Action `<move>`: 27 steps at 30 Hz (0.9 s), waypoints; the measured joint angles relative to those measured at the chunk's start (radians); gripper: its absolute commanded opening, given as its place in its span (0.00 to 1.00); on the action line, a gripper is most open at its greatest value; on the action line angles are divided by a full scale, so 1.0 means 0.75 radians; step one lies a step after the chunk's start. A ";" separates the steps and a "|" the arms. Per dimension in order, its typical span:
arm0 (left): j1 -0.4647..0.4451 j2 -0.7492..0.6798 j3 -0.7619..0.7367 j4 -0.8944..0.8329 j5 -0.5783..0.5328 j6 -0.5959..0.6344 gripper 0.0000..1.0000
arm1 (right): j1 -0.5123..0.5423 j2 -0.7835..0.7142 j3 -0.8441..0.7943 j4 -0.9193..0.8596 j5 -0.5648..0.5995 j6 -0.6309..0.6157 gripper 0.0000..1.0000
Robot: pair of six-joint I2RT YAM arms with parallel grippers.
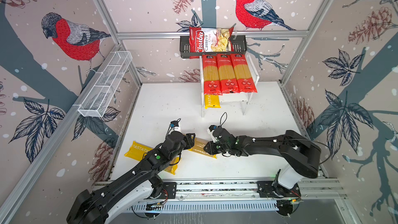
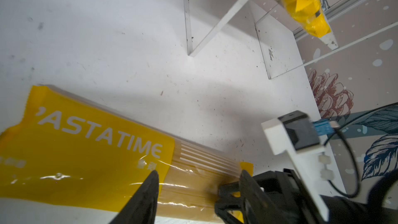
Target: Place and organize the pasta boxes and bags onto the shelf
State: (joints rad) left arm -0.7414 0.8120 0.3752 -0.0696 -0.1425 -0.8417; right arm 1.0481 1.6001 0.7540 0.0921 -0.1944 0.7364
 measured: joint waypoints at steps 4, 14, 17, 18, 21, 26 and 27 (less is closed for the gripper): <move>-0.106 0.086 -0.062 0.090 -0.015 -0.060 0.60 | -0.082 -0.164 -0.021 -0.055 -0.011 -0.006 0.36; -0.313 0.276 -0.113 0.262 -0.078 -0.211 0.60 | -0.185 0.039 0.096 -0.078 0.031 -0.040 0.35; -0.331 0.287 -0.098 0.227 -0.090 -0.268 0.60 | -0.169 0.121 0.135 -0.066 0.028 -0.040 0.35; -0.332 0.283 -0.099 0.217 -0.091 -0.284 0.60 | -0.157 0.139 0.144 -0.063 0.024 -0.040 0.35; -0.334 0.244 -0.140 0.178 -0.090 -0.360 0.60 | -0.136 0.168 0.148 -0.051 0.000 -0.040 0.35; -0.332 0.122 -0.261 0.135 -0.092 -0.451 0.60 | -0.136 0.120 0.050 0.005 -0.045 -0.039 0.35; -0.324 0.107 -0.266 0.131 -0.091 -0.452 0.60 | -0.131 0.102 0.020 0.012 -0.056 -0.037 0.35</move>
State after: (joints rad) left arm -0.9844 0.8921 0.1761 0.0288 -0.2104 -1.1809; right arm 0.9501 1.6768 0.7689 0.1009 -0.2367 0.7090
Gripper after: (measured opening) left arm 0.597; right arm 0.354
